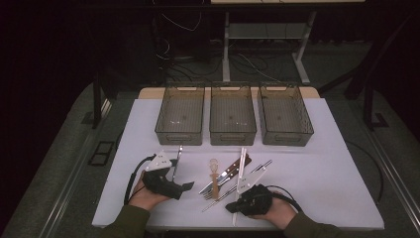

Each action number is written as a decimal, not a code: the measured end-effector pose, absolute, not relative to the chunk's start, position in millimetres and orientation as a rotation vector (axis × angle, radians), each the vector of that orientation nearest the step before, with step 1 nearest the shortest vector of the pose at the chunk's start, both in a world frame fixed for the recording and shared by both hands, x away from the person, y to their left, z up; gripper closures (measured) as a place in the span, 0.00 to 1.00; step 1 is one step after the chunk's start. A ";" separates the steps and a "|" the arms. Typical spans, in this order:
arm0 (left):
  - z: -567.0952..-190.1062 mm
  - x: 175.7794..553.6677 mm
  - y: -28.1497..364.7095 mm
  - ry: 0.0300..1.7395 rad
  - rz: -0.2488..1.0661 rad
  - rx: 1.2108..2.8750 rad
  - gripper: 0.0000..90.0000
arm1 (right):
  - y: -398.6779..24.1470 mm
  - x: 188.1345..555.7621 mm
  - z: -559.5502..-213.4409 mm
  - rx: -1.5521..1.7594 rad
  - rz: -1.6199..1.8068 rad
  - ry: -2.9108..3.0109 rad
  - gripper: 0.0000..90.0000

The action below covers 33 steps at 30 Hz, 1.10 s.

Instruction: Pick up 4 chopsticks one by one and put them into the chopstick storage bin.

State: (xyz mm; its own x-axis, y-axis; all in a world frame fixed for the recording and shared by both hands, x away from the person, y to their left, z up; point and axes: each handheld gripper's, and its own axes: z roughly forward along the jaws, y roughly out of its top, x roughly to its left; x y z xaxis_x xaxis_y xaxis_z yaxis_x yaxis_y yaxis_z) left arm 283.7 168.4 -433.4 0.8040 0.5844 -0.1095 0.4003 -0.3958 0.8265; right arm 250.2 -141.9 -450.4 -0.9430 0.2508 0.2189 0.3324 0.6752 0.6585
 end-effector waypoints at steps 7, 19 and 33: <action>-433.3 283.5 168.3 0.730 0.244 2.040 0.00 | -142.9 249.8 -449.9 -0.489 -1.114 -2.776 1.00; -433.3 283.6 168.3 0.731 0.244 2.039 0.00 | -147.7 250.5 -448.9 -0.474 -1.101 -2.791 1.00; -432.8 283.6 168.3 0.730 0.249 2.038 0.00 | -159.8 260.3 -435.0 -0.632 -1.237 -2.702 0.84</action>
State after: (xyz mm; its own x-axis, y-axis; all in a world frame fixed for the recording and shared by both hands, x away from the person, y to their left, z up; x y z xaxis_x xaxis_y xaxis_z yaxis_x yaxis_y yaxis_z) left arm 283.6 168.3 -432.8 0.8032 0.5860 -0.1069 0.3985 -0.3951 0.8277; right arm 260.3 -159.8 -435.0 -0.9084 0.3270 0.2604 0.4108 0.5830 0.7009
